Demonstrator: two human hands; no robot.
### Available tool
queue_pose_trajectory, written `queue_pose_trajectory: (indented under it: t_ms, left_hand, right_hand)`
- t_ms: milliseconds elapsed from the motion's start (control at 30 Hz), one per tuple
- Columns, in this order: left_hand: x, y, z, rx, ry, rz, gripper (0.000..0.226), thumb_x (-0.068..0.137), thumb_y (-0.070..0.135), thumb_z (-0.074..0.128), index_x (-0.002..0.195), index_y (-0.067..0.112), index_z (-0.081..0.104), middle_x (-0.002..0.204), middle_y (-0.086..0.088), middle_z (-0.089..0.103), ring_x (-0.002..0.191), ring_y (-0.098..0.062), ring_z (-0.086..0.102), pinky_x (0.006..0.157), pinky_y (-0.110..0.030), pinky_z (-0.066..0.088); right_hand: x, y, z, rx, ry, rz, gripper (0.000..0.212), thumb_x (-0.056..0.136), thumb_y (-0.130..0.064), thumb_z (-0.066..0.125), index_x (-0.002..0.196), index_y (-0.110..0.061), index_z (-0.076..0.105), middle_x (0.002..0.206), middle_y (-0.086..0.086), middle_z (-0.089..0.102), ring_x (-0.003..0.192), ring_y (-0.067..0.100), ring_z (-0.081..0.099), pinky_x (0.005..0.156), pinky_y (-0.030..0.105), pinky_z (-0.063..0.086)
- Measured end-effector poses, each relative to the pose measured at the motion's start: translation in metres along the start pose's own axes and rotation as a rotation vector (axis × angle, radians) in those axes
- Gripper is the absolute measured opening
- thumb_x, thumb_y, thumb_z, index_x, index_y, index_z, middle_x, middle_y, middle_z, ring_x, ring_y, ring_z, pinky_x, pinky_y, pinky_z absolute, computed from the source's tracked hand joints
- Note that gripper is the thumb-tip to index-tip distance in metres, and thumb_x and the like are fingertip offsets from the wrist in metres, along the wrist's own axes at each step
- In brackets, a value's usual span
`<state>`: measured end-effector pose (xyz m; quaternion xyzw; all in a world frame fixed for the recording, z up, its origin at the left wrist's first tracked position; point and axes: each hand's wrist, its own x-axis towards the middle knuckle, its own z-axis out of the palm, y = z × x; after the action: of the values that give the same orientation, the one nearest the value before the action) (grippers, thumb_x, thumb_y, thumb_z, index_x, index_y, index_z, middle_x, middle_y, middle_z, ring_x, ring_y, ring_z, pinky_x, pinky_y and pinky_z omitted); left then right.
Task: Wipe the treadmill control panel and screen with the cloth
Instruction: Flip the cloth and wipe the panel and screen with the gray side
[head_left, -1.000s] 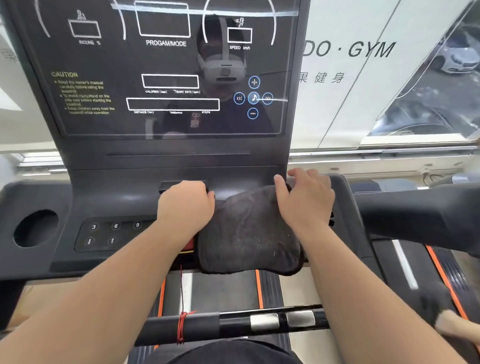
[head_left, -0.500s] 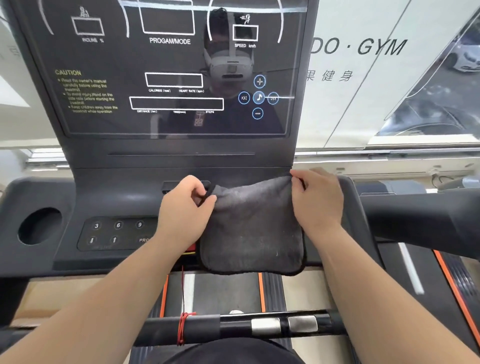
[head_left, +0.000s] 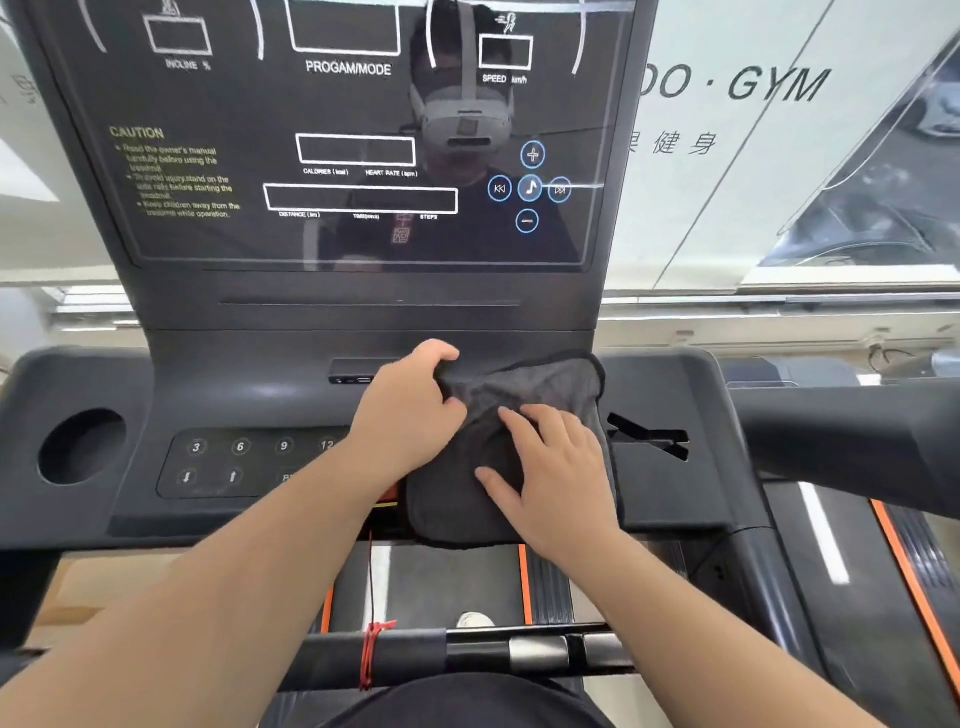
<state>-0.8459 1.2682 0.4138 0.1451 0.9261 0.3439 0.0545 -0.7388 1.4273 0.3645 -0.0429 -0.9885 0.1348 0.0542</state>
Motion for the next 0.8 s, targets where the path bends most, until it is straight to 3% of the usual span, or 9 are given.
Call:
queue_pose_trajectory:
  t_ms: [167,267,367,467,633,700,800]
  left_hand:
    - [0.014,0.008,0.000,0.217,0.007,0.130,0.016,0.075,0.016,0.064,0.089,0.019,0.070,0.065,0.017,0.052,0.080,-0.022,0.062,0.069,-0.029,0.040]
    - [0.006,0.005,-0.005,0.244,0.083,0.272,0.018,0.076,0.014,0.066,0.092,0.018,0.073,0.083,0.007,0.071,0.085,-0.023,0.066,0.074,-0.030,0.046]
    - [-0.005,-0.011,-0.010,0.270,0.077,0.404,0.029,0.075,0.013,0.065,0.103,0.014,0.075,0.098,-0.002,0.074,0.091,-0.026,0.068,0.083,-0.038,0.054]
    - [-0.016,-0.037,-0.017,0.283,0.134,0.314,0.039,0.074,0.013,0.066,0.112,0.013,0.070,0.107,-0.005,0.067,0.097,-0.028,0.062,0.085,-0.041,0.050]
    - [-0.038,-0.076,-0.037,0.352,0.226,0.082,0.037,0.077,0.030,0.065,0.110,0.014,0.067,0.111,-0.006,0.065,0.101,-0.030,0.059,0.088,-0.039,0.043]
    - [-0.045,-0.089,-0.042,0.378,0.252,0.034,0.039,0.078,0.035,0.063,0.111,0.013,0.067,0.113,-0.007,0.063,0.102,-0.032,0.058,0.090,-0.042,0.042]
    - [-0.056,-0.107,-0.045,0.400,0.285,-0.012,0.044,0.080,0.042,0.056,0.111,0.012,0.066,0.115,-0.009,0.062,0.105,-0.035,0.057,0.092,-0.044,0.041]
  right_hand:
    - [-0.002,0.010,-0.005,-0.012,0.071,0.009,0.073,0.080,-0.065,0.067,0.134,-0.016,0.064,0.119,0.006,0.060,0.111,0.031,0.056,0.098,0.048,0.050]
    - [0.000,0.006,0.001,-0.030,0.007,0.015,0.088,0.078,-0.060,0.075,0.148,-0.011,0.051,0.148,0.021,0.052,0.138,0.046,0.047,0.115,0.061,0.040]
    - [0.005,-0.007,0.007,-0.059,-0.143,0.064,0.099,0.088,-0.069,0.041,0.163,-0.011,0.013,0.168,0.030,0.011,0.153,0.056,0.008,0.124,0.065,0.010]
    - [0.022,-0.007,0.009,-0.098,-0.139,0.157,0.105,0.088,-0.082,0.013,0.164,-0.011,-0.002,0.167,0.033,-0.005,0.154,0.055,-0.006,0.124,0.065,0.000]
    - [0.071,-0.012,0.011,-0.099,-0.040,0.262,0.118,0.084,-0.093,0.019,0.161,-0.010,-0.014,0.161,0.040,-0.020,0.150,0.059,-0.016,0.123,0.068,-0.005]
    - [0.078,-0.024,0.016,-0.116,-0.035,0.188,0.121,0.082,-0.094,0.024,0.162,-0.010,-0.013,0.161,0.041,-0.020,0.150,0.060,-0.016,0.121,0.066,-0.007]
    - [0.066,-0.033,0.021,-0.180,-0.096,-0.077,0.104,0.089,-0.086,0.025,0.165,-0.019,0.001,0.166,0.033,-0.010,0.153,0.056,-0.010,0.123,0.066,-0.001]
